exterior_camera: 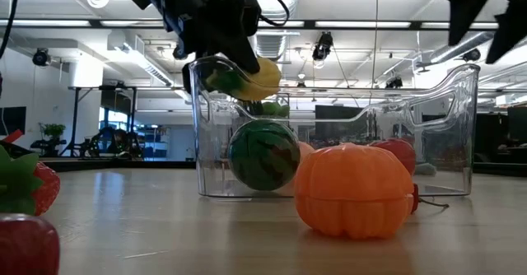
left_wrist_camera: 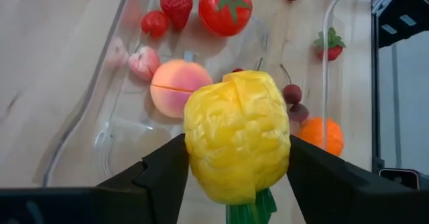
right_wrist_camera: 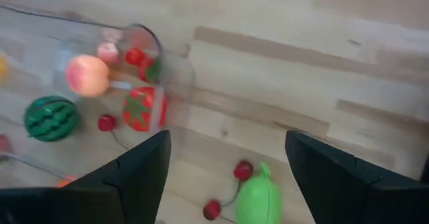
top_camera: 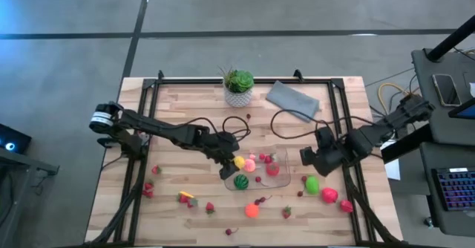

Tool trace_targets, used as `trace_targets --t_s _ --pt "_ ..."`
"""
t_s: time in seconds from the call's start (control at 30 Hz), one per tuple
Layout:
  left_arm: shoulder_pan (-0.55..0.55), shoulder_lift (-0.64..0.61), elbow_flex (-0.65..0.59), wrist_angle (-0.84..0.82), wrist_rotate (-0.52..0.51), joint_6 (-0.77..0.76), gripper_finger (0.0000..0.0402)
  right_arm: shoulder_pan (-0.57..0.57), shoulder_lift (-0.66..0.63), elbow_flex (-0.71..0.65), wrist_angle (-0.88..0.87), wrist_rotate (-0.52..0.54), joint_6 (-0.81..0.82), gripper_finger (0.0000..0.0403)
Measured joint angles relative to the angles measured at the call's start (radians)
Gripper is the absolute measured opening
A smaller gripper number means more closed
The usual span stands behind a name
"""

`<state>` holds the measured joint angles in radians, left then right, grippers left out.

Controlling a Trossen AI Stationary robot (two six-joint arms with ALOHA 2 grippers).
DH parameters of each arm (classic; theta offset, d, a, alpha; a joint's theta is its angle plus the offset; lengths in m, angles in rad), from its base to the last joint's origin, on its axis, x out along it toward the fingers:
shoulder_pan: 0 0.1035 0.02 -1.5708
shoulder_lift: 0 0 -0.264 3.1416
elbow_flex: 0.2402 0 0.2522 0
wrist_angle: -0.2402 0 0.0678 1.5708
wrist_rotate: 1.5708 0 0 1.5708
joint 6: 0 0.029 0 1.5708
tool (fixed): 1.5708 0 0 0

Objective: Pick and placing Produce into tupperware
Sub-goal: Put the pineapple into the transparent bin, then put the melon into the transparent bin

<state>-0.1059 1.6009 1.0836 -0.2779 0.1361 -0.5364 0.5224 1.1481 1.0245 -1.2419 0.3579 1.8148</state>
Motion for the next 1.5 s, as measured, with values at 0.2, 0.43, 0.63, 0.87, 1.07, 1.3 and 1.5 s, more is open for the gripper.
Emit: trace_targets --t_s 0.2,0.43,0.63,0.87,1.07,1.3,1.5 --pt "0.001 0.0 0.0 0.0 -0.027 0.003 0.0283 0.039 0.0 -0.044 0.022 -0.078 0.006 0.0288" --pt "0.007 -0.014 0.0 -0.002 -0.034 0.027 0.033 0.044 0.0 -0.063 0.085 -0.224 -0.171 0.0297" --pt "0.008 -0.09 0.0 -0.001 -0.04 0.08 0.0331 0.049 0.0 -0.097 0.121 -0.325 -0.27 0.0289" --pt "0.008 -0.192 -0.002 -0.002 -0.059 0.072 0.0331 0.059 0.0 -0.144 0.136 -0.441 -0.221 0.0285" --pt "0.008 -0.263 -0.002 -0.033 -0.18 0.072 0.0331 0.082 0.0 -0.23 0.265 -0.436 -0.107 0.0313" --pt "0.008 -0.294 -0.002 -0.075 -0.229 0.071 0.0331 0.101 0.01 -0.298 0.365 -0.436 -0.06 0.0359" --pt "0.008 -0.293 -0.004 -0.078 -0.23 0.071 0.0331 0.102 0.06 -0.331 0.373 -0.436 -0.062 0.0365"
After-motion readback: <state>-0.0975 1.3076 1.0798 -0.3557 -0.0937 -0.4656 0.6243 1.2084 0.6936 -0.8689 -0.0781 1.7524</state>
